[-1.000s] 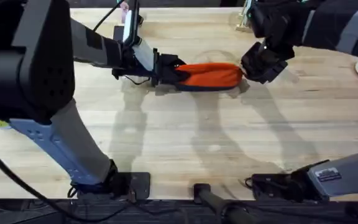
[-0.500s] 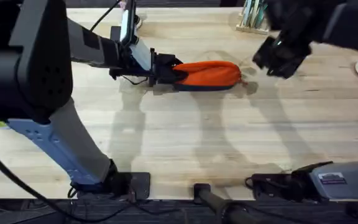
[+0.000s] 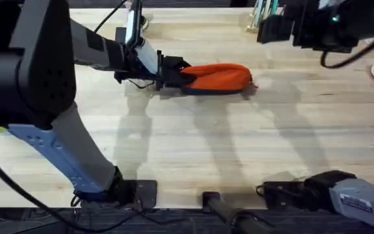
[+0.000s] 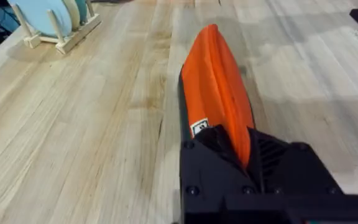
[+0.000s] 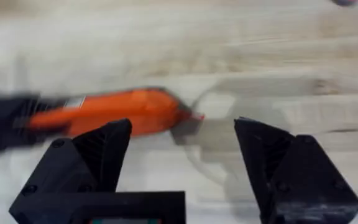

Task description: Unzip the bag, pick up the pens from the table one at a time and place them inside, then zip the bag closed.

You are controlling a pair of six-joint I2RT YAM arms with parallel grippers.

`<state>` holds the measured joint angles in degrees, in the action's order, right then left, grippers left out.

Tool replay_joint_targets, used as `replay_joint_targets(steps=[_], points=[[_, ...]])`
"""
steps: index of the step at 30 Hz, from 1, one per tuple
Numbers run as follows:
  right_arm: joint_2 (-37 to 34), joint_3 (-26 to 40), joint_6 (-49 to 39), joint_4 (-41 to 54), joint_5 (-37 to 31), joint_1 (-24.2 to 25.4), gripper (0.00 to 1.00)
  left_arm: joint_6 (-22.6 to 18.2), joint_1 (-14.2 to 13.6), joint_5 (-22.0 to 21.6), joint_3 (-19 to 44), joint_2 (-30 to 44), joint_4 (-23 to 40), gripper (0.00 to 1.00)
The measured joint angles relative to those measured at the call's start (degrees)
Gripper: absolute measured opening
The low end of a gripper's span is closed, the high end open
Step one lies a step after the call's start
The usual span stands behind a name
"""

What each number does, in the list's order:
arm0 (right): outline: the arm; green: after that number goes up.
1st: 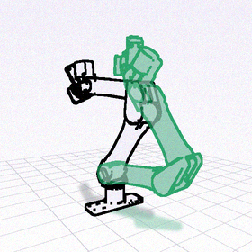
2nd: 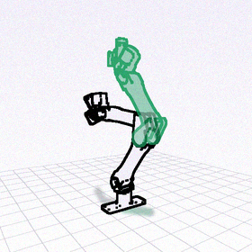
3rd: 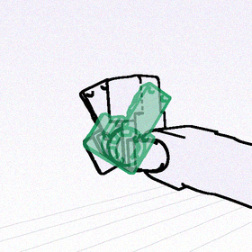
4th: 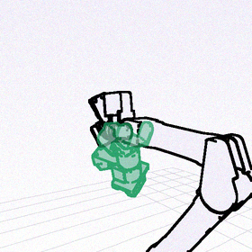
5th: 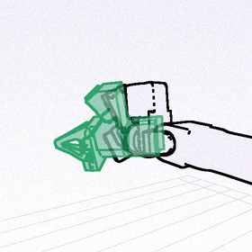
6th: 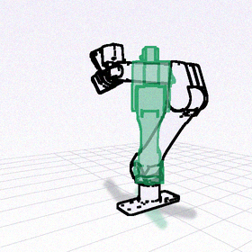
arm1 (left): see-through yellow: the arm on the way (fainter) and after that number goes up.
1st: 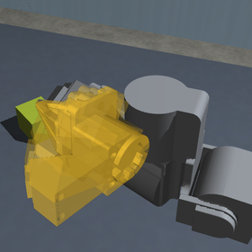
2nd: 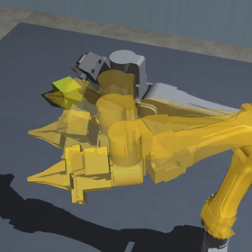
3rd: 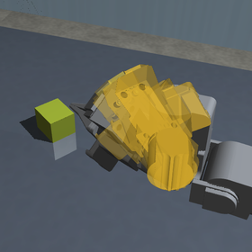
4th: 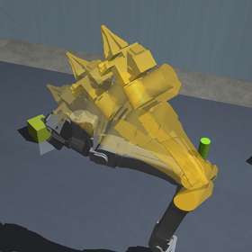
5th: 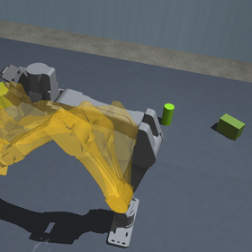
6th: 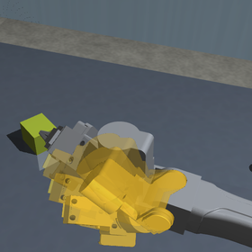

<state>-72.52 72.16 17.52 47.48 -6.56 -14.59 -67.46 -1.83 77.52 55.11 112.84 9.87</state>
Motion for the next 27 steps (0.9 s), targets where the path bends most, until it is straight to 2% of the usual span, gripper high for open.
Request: replay_joint_targets(steps=[6,13,18,19,20,24,25,27], points=[[3.32,0.0,-7.03,4.77,6.79,-0.02,0.997,0.0,0.0,0.0,0.0,0.0,-0.02,0.045],[4.71,0.0,-9.03,11.54,8.73,-0.02,0.997,0.0,0.0,0.02,0.0,0.0,-0.02,0.045],[4.68,0.0,-9.23,12.26,9.02,-0.02,0.997,0.0,0.0,0.0,0.0,-0.01,-0.02,0.045],[4.68,0.0,-9.25,12.25,9.02,-0.02,0.997,-0.1,0.0,0.02,0.0,-0.02,-0.06,0.082],[4.68,0.0,-9.25,12.23,9.0,-0.02,0.996,-0.13,0.0,0.15,0.0,-0.02,-0.06,0.194],[4.68,0.0,-9.35,12.17,9.0,-0.02,0.996,-0.02,0.11,0.86,0.0,-0.02,-0.27,0.834],[4.68,0.0,-9.45,12.12,9.0,-0.02,0.996,0.18,0.15,0.93,0.0,0.0,-0.23,0.948],[4.68,0.0,-9.47,11.83,9.0,-0.02,0.996,0.18,0.15,0.89,0.0,-0.01,-0.25,0.988]])
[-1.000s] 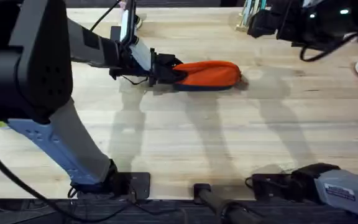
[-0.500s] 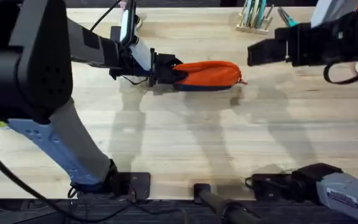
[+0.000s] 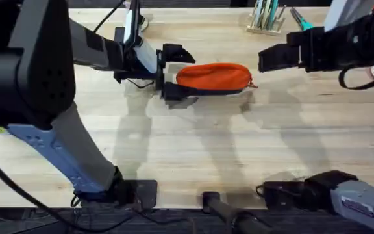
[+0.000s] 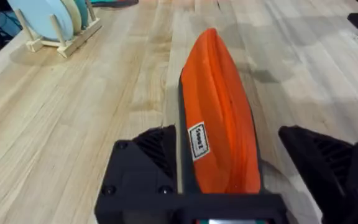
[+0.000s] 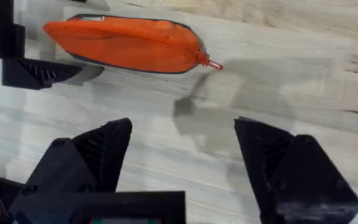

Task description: Unzip the bag, pick up the pens from the table one at a time and place them inside, then zip the bag closed.

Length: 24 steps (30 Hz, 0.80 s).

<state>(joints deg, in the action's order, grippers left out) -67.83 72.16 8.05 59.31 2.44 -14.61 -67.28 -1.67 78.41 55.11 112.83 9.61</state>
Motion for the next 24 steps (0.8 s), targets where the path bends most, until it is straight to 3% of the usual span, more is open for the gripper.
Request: replay_joint_targets(steps=[12,15,19,24], points=[[0.0,0.0,0.0,-1.0,0.0,0.0,0.996,0.02,0.0,-0.02,0.0,-0.01,0.65,0.995],[0.0,0.0,-0.44,-1.0,-0.19,0.0,0.996,1.64,0.0,-0.47,0.0,-0.78,0.78,0.994],[0.0,0.0,-0.9,-1.0,-2.34,0.0,0.996,9.31,0.11,-3.52,0.0,-5.97,0.89,0.993],[0.0,0.0,-1.11,-1.02,-5.23,0.0,0.997,25.44,0.11,-10.68,0.0,-14.96,1.59,0.995]])
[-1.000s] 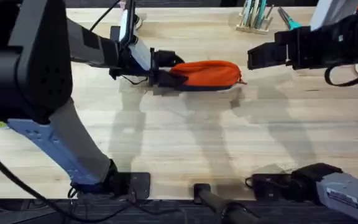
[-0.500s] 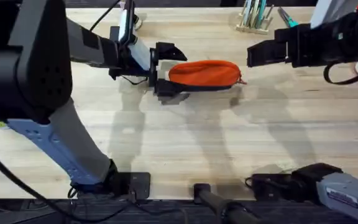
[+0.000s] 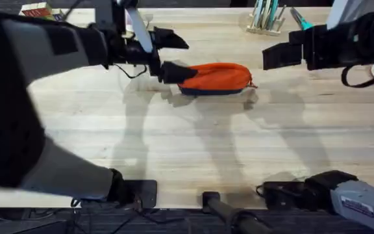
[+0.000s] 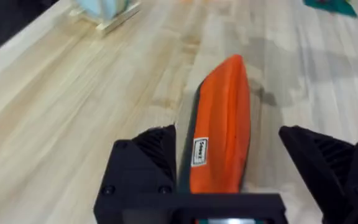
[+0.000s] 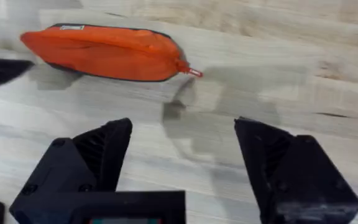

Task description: Unzip the bag, pick up the pens from the table one at a time and place them inside, then zip the bag closed.

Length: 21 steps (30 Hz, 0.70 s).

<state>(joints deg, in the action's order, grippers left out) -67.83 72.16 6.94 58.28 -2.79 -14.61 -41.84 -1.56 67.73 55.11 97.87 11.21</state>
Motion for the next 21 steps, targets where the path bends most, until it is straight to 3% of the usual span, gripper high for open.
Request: replay_joint_targets(steps=[4,7,14,21], points=[[0.0,0.0,-0.09,0.0,-1.49,0.0,0.997,10.82,0.0,-7.24,0.0,-7.06,5.19,0.995],[0.0,0.0,-0.16,0.0,-2.96,0.0,0.997,15.01,0.09,-12.39,0.0,-12.8,12.56,0.995],[-0.01,0.0,-0.18,0.0,-6.25,0.0,0.998,18.28,0.22,-22.32,0.0,-27.54,27.85,0.995],[0.0,0.0,-0.17,0.0,-6.93,0.0,0.998,18.75,0.22,-29.3,0.0,-41.16,37.23,0.995]])
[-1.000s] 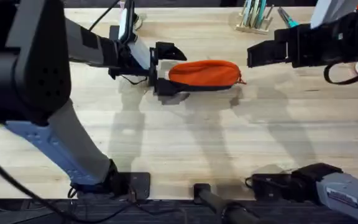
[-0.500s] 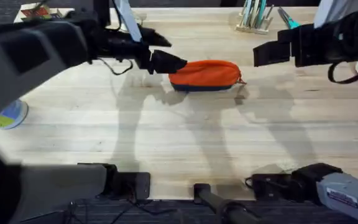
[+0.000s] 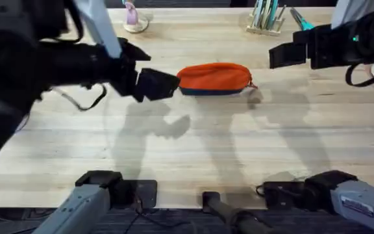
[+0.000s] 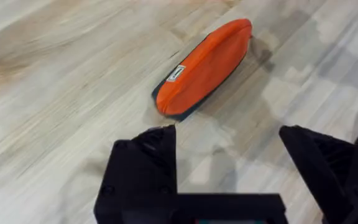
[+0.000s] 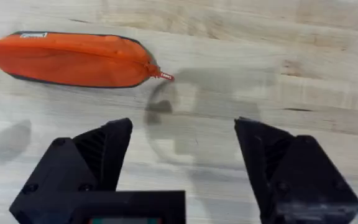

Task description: Unzip the bag, pick up the pens from the table one at a time and place them inside, then zip the bag closed.

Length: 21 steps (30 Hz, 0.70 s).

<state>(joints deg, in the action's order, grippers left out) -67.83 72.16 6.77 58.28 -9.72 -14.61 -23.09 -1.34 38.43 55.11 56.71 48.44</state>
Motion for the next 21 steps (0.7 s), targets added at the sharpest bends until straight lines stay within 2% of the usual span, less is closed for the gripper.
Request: replay_joint_targets(steps=[9,21], points=[[0.0,0.0,-0.01,-0.35,-0.11,0.0,0.998,0.86,0.0,-5.23,0.0,-10.08,4.34,0.995],[0.0,0.0,-0.01,-1.36,-0.15,0.0,0.997,1.03,0.0,-6.42,0.0,-10.97,4.99,0.995]])
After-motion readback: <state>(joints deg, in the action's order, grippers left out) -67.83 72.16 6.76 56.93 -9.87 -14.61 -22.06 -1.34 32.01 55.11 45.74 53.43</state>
